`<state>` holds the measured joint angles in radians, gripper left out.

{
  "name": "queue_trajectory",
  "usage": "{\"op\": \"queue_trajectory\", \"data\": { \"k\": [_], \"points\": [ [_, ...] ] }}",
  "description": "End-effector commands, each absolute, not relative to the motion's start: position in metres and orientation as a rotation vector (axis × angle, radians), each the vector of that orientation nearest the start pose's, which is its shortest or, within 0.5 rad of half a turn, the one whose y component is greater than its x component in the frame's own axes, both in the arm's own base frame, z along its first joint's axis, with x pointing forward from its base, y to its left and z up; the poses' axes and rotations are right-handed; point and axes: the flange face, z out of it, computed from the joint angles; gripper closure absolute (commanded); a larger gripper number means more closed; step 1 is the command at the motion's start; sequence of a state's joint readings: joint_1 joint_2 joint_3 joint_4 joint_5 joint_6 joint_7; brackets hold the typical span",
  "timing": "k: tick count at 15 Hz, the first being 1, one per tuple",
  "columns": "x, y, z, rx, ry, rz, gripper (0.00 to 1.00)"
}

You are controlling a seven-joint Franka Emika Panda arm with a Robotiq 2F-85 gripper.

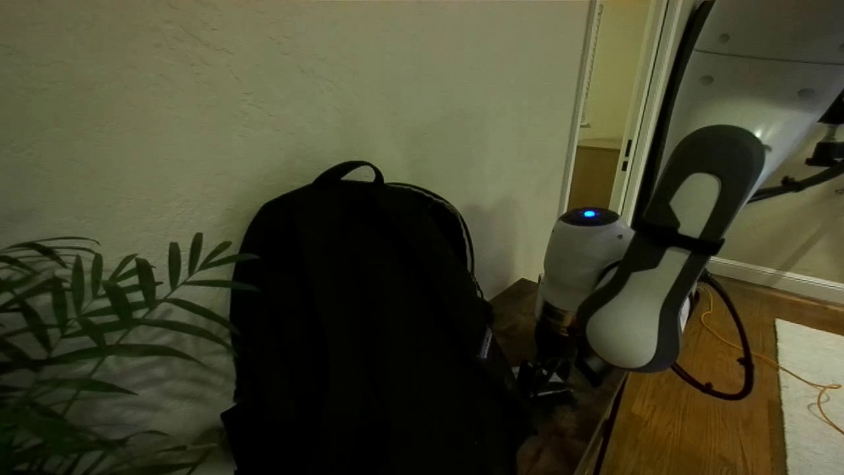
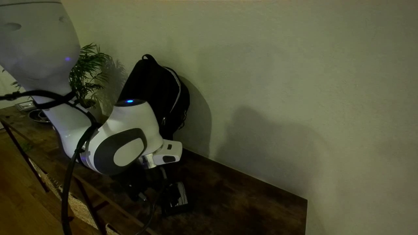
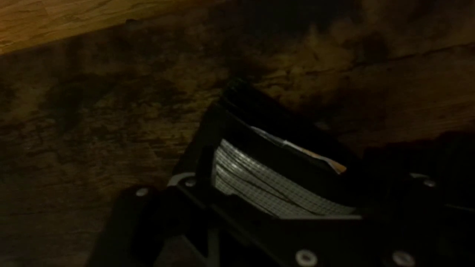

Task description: Pick up the wallet and place it in the backpack

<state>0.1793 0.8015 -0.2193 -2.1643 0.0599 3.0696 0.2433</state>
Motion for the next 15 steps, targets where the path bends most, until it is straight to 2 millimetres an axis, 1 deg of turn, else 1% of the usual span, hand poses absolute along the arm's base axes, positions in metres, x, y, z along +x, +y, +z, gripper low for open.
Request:
{"op": "queue_trajectory", "data": {
  "k": [1,10,13,15],
  "points": [
    [0.547,-0.043,0.043,-3.24,0.521,-0.308,0.0],
    [0.577,-0.071,0.038,-3.244,0.639,-0.39,0.0],
    [0.585,-0.077,0.04,-3.242,0.674,-0.417,0.0],
    [0.586,-0.075,0.047,-3.225,0.686,-0.387,0.0]
  ]
}}
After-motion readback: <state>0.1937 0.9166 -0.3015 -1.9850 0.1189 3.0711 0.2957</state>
